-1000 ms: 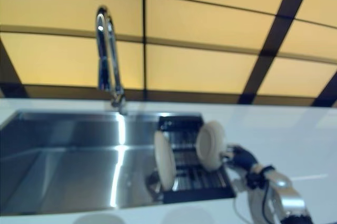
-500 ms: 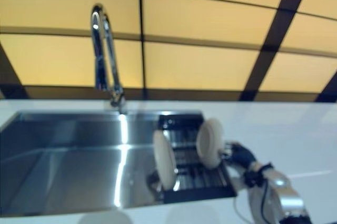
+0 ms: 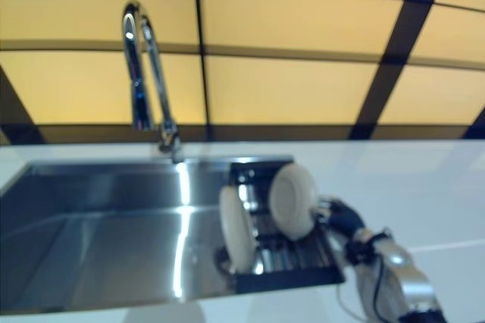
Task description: Take plates into dishwasher
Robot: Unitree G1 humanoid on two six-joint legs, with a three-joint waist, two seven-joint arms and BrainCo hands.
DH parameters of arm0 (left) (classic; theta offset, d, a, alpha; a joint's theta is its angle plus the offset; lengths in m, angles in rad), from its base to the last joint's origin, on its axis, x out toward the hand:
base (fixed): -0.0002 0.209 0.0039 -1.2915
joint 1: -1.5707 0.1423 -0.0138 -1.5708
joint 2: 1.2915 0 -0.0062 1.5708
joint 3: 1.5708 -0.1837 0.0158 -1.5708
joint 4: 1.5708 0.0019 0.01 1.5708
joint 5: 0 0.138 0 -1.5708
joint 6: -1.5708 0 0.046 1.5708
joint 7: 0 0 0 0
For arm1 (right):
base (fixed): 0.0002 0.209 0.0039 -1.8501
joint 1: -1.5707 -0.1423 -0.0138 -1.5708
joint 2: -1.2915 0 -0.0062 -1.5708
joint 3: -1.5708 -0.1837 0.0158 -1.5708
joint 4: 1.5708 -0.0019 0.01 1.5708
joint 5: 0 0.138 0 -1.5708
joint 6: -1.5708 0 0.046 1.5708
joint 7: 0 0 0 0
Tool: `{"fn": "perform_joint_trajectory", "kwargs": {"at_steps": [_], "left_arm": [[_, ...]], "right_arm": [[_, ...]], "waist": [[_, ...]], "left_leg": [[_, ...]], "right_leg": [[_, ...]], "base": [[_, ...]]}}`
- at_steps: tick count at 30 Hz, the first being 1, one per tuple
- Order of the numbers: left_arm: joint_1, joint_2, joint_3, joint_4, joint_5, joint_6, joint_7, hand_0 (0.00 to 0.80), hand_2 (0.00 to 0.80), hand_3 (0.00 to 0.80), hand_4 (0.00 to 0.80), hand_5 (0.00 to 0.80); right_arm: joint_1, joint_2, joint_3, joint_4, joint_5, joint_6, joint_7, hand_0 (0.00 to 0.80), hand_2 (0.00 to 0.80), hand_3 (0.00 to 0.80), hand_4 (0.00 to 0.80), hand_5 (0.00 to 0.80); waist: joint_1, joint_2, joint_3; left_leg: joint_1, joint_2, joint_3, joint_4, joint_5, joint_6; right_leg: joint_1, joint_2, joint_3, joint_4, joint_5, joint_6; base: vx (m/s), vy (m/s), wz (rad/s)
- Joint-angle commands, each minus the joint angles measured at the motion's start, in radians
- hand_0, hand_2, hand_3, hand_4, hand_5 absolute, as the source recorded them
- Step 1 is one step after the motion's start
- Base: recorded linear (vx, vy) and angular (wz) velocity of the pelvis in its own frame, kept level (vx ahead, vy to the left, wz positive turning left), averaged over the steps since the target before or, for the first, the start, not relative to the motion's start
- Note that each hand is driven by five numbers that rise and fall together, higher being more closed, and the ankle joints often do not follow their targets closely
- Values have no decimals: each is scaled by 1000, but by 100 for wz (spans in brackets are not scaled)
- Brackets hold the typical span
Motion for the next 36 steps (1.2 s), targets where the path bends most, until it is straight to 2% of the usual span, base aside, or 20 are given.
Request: {"fn": "perform_joint_trajectory", "kwargs": {"at_steps": [1,16,36], "left_arm": [[-135,0,-31,-46,12,-68,-8,0,0,0,0,0],[-135,-2,-39,-50,4,-66,-7,0,0,0,0,0],[-123,16,-28,-51,-25,-68,-24,0,0,0,0,0]], "right_arm": [[-50,22,-7,-85,68,-32,-27,800,800,800,800,800],[-91,0,-24,-183,130,-45,-100,800,800,800,800,800],[-195,-103,-100,-376,290,-52,-347,800,800,800,800,800]], "waist": [[28,-31,15],[21,-32,6],[6,-38,-2]], "left_leg": [[-2,-64,23,63,-63,58],[-7,-63,31,55,-49,53],[-2,-61,41,48,-49,50]], "right_leg": [[28,-15,-28,30,-1,47],[21,-12,-24,26,4,40],[19,-7,-9,26,6,36]], "base": [[0,0,0],[-8,0,0],[0,0,0]]}}
